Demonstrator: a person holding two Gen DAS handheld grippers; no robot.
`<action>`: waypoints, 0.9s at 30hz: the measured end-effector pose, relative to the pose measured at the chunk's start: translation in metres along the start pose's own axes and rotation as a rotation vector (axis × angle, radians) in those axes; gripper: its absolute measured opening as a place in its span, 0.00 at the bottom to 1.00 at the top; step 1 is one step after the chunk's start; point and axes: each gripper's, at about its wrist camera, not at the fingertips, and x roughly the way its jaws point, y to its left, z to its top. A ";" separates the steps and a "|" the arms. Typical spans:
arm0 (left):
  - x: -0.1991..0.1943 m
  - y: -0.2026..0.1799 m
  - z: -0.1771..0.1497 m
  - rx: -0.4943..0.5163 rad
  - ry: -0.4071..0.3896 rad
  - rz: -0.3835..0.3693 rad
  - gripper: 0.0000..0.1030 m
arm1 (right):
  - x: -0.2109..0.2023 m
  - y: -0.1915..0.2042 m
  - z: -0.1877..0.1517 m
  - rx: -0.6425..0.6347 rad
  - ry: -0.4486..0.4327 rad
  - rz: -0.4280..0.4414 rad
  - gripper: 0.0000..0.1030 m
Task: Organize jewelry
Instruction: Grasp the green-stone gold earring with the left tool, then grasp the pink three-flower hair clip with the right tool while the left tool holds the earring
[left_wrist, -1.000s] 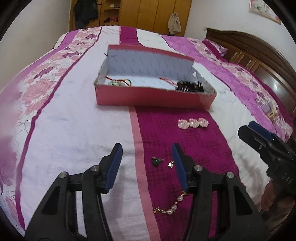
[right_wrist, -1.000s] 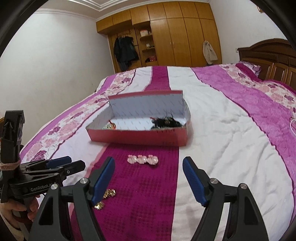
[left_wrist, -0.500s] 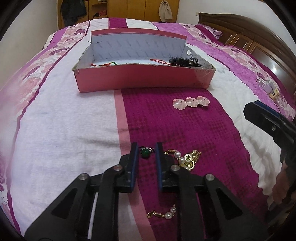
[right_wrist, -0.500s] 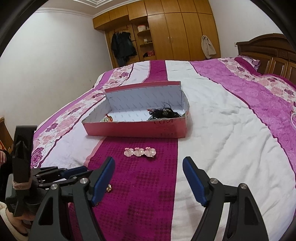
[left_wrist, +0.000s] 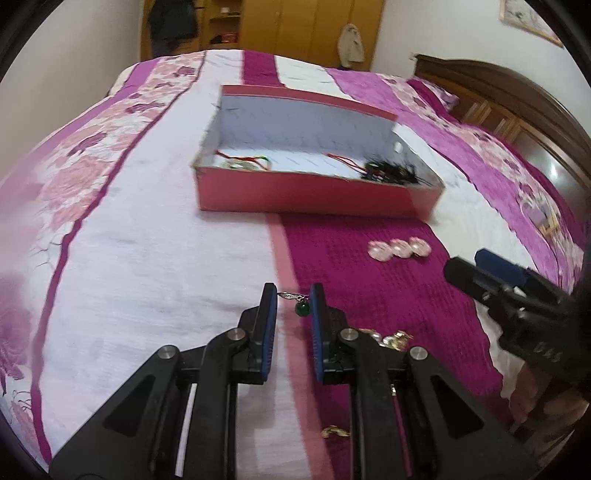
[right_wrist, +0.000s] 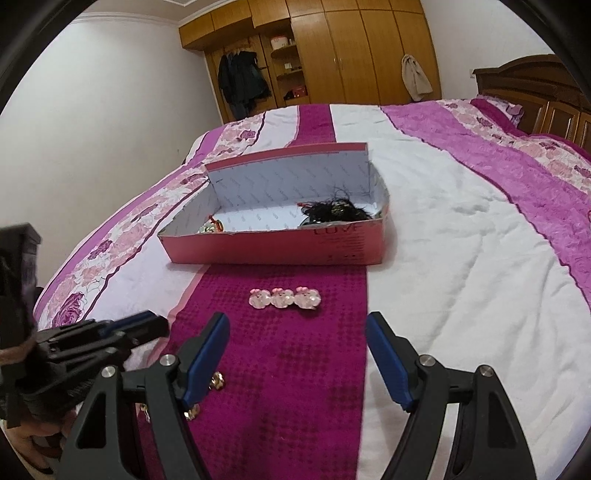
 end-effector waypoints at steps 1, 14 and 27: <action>0.000 0.004 0.000 -0.010 -0.001 0.008 0.09 | 0.005 0.002 0.001 -0.002 0.008 -0.004 0.75; 0.004 0.018 0.001 -0.048 -0.003 0.030 0.09 | 0.067 0.023 0.013 -0.022 0.141 -0.110 0.76; 0.005 0.022 -0.001 -0.053 0.000 0.033 0.09 | 0.089 0.035 0.015 -0.086 0.177 -0.158 0.67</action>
